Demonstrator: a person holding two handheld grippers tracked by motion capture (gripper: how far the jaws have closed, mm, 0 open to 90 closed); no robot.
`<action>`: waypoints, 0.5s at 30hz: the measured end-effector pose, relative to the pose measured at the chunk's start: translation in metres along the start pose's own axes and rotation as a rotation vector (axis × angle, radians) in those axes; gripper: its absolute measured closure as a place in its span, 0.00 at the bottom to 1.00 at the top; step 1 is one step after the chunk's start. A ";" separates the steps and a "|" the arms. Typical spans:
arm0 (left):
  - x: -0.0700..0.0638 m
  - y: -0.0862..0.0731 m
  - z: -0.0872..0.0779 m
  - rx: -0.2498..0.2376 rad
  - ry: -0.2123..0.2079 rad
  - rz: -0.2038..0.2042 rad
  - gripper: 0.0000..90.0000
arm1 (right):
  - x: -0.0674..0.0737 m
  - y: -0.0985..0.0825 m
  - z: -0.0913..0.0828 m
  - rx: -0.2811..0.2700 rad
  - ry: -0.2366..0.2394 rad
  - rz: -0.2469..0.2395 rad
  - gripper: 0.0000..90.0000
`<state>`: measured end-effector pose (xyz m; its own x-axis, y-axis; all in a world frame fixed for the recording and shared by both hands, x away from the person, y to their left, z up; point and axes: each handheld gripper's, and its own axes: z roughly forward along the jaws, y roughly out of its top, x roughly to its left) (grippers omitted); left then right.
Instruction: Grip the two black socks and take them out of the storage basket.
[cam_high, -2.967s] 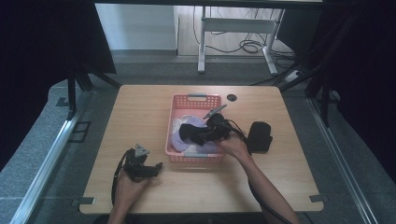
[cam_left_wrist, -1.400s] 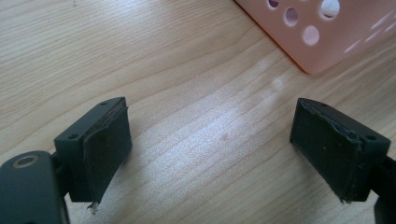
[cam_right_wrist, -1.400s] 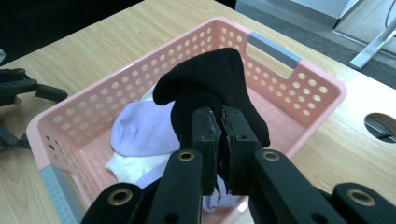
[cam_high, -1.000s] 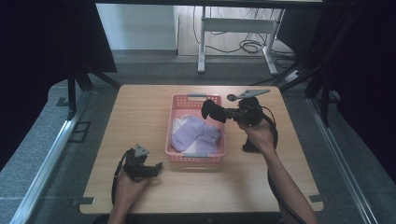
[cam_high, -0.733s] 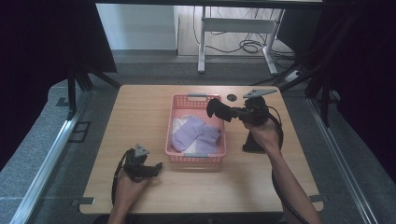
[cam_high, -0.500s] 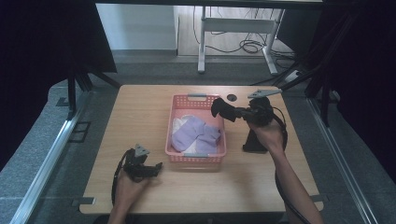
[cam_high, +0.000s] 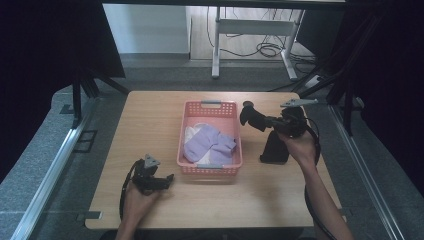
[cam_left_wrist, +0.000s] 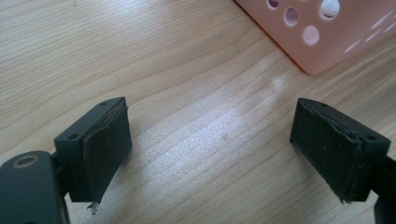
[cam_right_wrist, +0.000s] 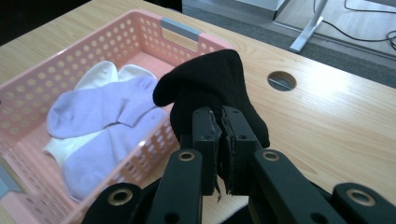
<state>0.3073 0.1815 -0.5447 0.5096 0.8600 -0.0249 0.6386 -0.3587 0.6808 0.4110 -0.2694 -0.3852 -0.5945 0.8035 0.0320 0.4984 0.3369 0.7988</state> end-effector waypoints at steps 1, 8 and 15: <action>0.000 0.000 0.000 0.000 0.000 0.000 0.13 | -0.003 -0.002 -0.002 0.000 -0.006 0.002 0.95; 0.000 0.000 0.000 0.000 0.000 0.000 0.13 | -0.015 -0.013 -0.010 0.003 -0.032 0.025 0.95; 0.000 0.000 0.000 0.000 0.000 0.000 0.13 | -0.029 -0.031 -0.016 0.020 -0.070 0.052 0.95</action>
<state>0.3073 0.1815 -0.5447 0.5096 0.8600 -0.0247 0.6386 -0.3588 0.6808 0.4026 -0.3105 -0.4017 -0.5220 0.8524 0.0303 0.5405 0.3031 0.7849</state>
